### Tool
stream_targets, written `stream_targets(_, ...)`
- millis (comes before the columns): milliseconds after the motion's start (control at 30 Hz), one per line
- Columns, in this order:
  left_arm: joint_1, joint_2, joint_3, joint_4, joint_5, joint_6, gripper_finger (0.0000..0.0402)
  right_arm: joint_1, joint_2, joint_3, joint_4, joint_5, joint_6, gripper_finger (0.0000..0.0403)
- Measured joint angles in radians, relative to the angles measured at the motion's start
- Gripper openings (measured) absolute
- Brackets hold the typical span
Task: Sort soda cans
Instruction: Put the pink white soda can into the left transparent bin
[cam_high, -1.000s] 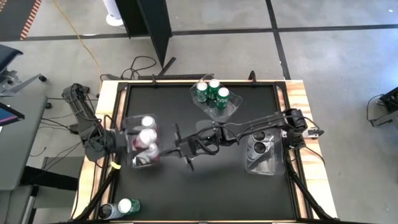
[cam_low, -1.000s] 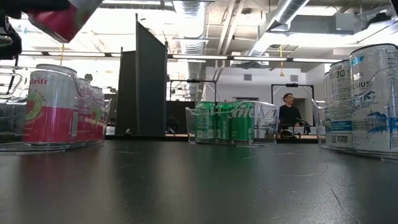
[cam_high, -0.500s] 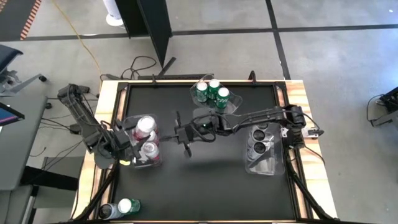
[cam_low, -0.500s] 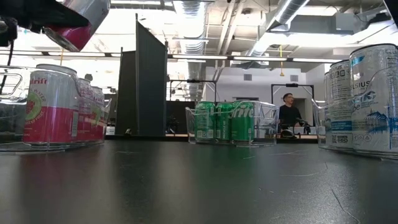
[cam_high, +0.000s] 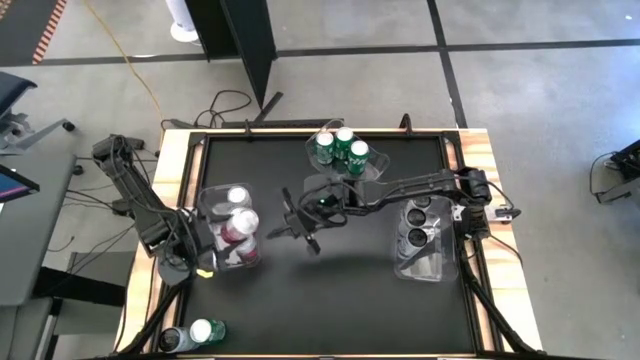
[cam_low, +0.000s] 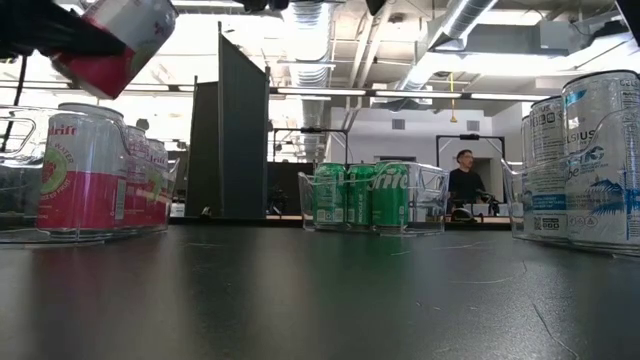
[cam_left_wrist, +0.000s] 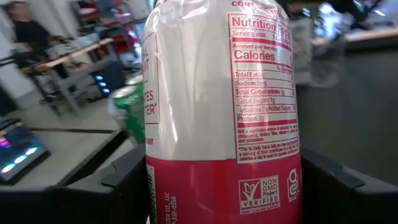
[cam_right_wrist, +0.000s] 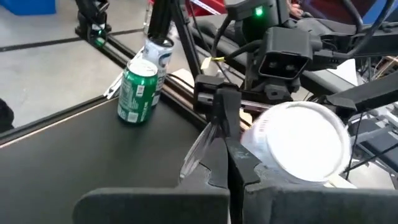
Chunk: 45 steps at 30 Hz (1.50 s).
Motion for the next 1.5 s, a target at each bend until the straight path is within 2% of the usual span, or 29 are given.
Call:
stream_targets(133,0.000,-0.006,0.000,0.003,0.063,0.053,0.0287,-0.002,0.000,0.000,-0.005,-0.016,-0.009,0.0005)
stream_targets(300,0.000,-0.029,0.000,0.032,0.066,0.132,0.0287,-0.014,-0.002,0.000,-0.003,-0.071,-0.016,0.0005)
stream_targets(500,0.000,-0.076,0.000,0.057,0.053,0.194,0.0287,-0.020,-0.002,0.000,-0.009,-0.075,-0.026,0.0005)
stream_targets(733,0.000,-0.143,0.000,0.146,0.085,0.350,0.0287,-0.011,-0.002,0.000,-0.113,-0.084,-0.042,0.0013)
stream_targets(967,0.000,-0.216,0.000,0.386,0.174,0.675,0.0287,0.048,0.004,-0.058,-0.114,-0.075,-0.022,0.0092)
stream_targets(1100,0.000,-0.258,0.000,0.496,0.261,0.818,0.0287,0.077,0.029,-0.086,0.023,0.000,-0.022,0.0142)
stream_targets(1267,0.000,-0.302,0.000,0.487,0.325,0.836,0.0287,0.100,0.133,-0.076,0.124,0.068,0.000,0.0185)
stream_targets(1333,0.000,-0.320,0.000,0.493,0.348,0.844,0.0287,0.105,0.185,-0.028,0.180,0.102,-0.012,0.0195)
stream_targets(1500,-0.001,-0.349,0.000,0.494,0.397,0.837,0.0287,0.116,0.308,0.104,0.124,0.138,-0.027,0.0209)
